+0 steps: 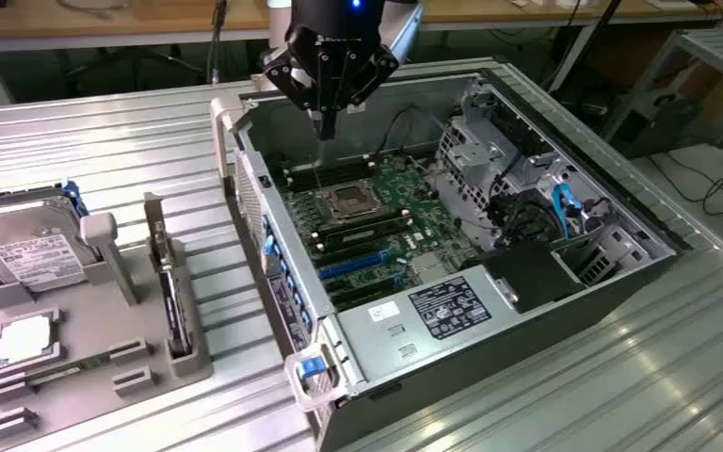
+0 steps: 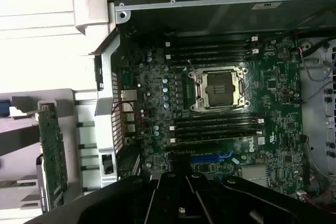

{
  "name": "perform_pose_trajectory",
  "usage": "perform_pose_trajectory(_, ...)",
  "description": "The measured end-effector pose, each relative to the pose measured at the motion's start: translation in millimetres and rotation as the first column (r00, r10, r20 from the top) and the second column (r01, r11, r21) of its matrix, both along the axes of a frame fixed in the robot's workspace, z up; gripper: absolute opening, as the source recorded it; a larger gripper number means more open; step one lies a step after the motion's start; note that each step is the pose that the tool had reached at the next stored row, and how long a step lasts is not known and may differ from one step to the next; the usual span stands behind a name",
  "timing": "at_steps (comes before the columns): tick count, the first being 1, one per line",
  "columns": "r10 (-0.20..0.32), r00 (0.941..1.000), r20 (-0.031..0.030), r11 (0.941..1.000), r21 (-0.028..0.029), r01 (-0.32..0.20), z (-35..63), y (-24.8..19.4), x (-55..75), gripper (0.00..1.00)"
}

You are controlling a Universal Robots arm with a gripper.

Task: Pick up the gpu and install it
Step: 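Reach for the gpu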

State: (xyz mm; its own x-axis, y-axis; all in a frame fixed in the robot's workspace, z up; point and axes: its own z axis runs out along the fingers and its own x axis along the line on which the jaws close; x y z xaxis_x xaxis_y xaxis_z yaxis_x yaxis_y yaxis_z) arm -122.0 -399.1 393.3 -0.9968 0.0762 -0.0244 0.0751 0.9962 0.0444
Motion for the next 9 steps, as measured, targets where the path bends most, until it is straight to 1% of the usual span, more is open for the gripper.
perform_pose_trajectory(9,0.000,1.0000,0.0001,1.0000,0.0001,0.000,0.0,0.0,-9.5,0.11)
